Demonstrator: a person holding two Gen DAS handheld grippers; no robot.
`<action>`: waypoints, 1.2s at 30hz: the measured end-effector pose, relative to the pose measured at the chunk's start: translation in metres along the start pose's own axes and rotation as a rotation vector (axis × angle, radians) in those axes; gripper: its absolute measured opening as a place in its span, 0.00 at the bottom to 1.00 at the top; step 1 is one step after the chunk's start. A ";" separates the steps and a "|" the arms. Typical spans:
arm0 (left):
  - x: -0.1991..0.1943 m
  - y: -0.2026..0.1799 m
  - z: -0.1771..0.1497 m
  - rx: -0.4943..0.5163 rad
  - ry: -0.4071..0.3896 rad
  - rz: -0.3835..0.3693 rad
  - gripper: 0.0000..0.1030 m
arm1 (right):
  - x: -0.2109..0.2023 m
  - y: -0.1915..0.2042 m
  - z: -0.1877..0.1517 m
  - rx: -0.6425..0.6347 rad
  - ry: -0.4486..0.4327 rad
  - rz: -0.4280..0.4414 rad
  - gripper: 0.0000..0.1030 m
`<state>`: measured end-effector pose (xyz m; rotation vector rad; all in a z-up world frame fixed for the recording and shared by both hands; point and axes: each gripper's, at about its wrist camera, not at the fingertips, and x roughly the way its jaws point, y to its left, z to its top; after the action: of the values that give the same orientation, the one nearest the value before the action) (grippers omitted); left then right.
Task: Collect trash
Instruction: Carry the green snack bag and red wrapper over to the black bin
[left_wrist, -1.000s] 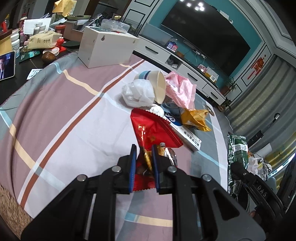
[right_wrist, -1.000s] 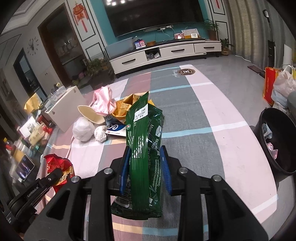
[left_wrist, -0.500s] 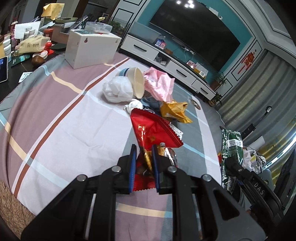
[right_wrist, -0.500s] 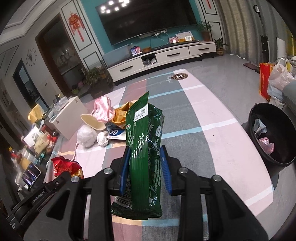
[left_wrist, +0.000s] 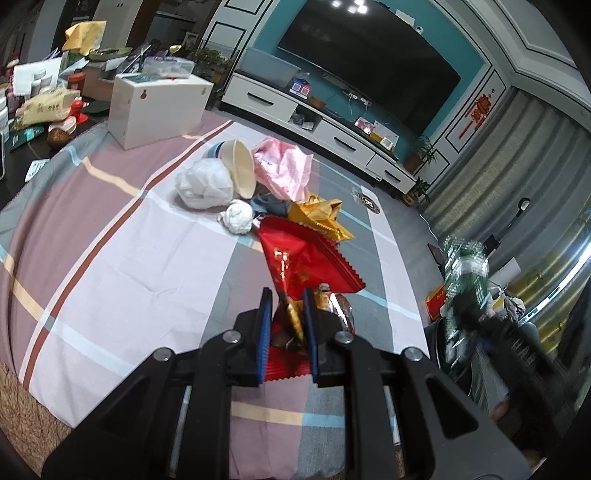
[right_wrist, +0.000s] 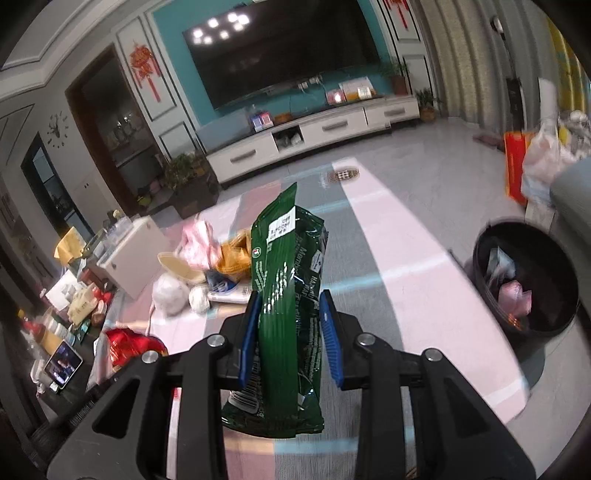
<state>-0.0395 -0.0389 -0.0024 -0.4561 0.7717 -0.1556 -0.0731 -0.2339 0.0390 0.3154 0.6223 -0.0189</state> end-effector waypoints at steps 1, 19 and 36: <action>0.000 -0.002 0.002 0.002 -0.003 -0.003 0.17 | -0.004 0.005 0.010 -0.028 -0.028 0.013 0.31; 0.020 -0.044 0.031 0.052 -0.048 -0.016 0.17 | 0.029 0.008 0.102 -0.148 -0.167 0.055 0.31; 0.051 -0.097 0.029 0.125 -0.008 -0.074 0.17 | 0.037 -0.047 0.105 -0.052 -0.185 -0.055 0.32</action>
<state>0.0204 -0.1304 0.0272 -0.3667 0.7326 -0.2697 0.0116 -0.3064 0.0847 0.2433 0.4471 -0.0839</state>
